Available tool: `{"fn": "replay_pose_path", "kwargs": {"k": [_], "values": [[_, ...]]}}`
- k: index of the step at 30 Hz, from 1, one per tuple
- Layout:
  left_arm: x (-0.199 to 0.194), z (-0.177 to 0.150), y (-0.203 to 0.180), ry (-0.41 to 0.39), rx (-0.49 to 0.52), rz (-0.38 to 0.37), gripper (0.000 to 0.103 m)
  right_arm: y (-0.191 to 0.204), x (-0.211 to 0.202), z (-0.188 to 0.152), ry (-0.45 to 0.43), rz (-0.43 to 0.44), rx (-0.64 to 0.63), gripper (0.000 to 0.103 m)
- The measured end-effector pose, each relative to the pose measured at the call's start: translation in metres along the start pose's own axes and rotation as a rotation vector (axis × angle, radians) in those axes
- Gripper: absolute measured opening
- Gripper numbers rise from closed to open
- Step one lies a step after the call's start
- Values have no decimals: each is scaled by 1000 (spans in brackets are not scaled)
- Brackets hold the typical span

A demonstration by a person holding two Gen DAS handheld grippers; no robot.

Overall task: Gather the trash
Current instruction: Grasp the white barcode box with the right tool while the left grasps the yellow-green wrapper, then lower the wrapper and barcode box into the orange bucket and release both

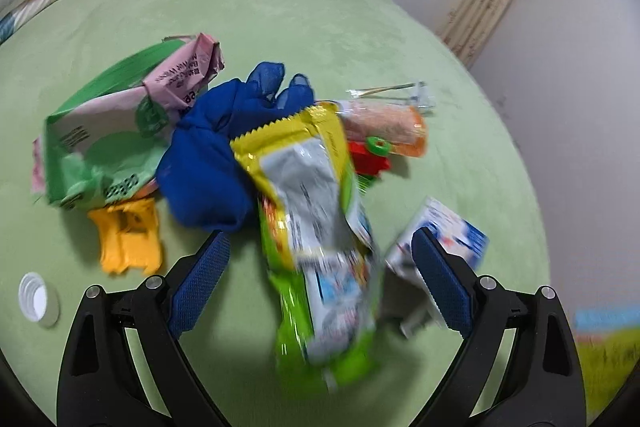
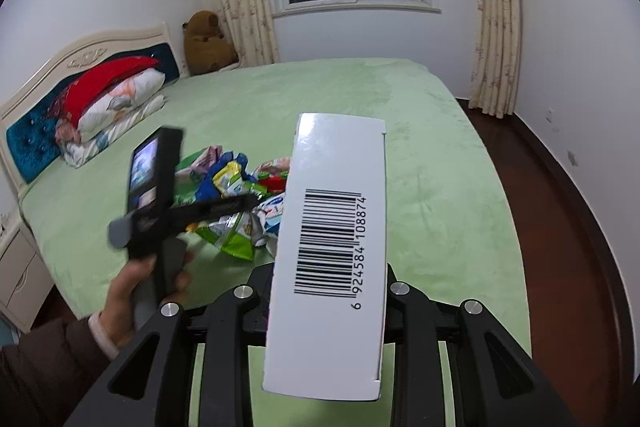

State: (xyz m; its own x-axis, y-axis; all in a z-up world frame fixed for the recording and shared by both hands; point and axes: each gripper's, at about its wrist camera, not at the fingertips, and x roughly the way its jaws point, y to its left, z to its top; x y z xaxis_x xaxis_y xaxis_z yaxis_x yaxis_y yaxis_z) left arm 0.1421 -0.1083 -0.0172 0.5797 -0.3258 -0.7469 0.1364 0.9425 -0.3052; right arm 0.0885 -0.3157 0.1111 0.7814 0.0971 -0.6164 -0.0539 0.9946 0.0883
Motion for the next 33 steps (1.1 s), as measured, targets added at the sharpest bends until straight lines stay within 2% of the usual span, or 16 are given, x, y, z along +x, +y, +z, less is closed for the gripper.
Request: {"fn": "replay_pose_path", "kwargs": {"k": [1, 3, 4, 6, 7, 9, 12, 16, 19, 25, 30, 33], "values": [[6, 2, 1, 8, -6, 8, 86, 0, 0, -2, 2, -2, -7, 29], [18, 4, 9, 16, -33, -2, 49, 1, 4, -2, 15, 4, -16, 29], [22, 5, 12, 30, -42, -19, 48, 1, 5, -2, 19, 5, -18, 29], [20, 4, 20, 23, -67, -64, 39, 3, 7, -2, 26, 5, -25, 29], [17, 4, 20, 16, -58, -72, 38, 4, 8, -2, 28, 5, -30, 29], [1, 0, 12, -12, 0, -33, 36, 7, 9, 0, 30, 5, -37, 29], [-38, -6, -2, -96, 94, -7, 36, 13, 11, 6, 32, 11, -46, 29], [-100, -9, -7, -205, 146, 2, 36, 21, 14, 7, 33, 27, -56, 29], [-131, -12, -1, -253, 177, 14, 36, 30, 13, 8, 28, 40, -68, 29], [-187, -49, 17, -276, 244, -6, 36, 47, 3, 4, 36, 116, -65, 29], [-215, -89, 31, -247, 289, -33, 36, 62, -10, -4, 64, 171, -88, 29], [-225, -120, 42, -213, 313, -21, 36, 72, -22, -19, 99, 194, -123, 29]]}}
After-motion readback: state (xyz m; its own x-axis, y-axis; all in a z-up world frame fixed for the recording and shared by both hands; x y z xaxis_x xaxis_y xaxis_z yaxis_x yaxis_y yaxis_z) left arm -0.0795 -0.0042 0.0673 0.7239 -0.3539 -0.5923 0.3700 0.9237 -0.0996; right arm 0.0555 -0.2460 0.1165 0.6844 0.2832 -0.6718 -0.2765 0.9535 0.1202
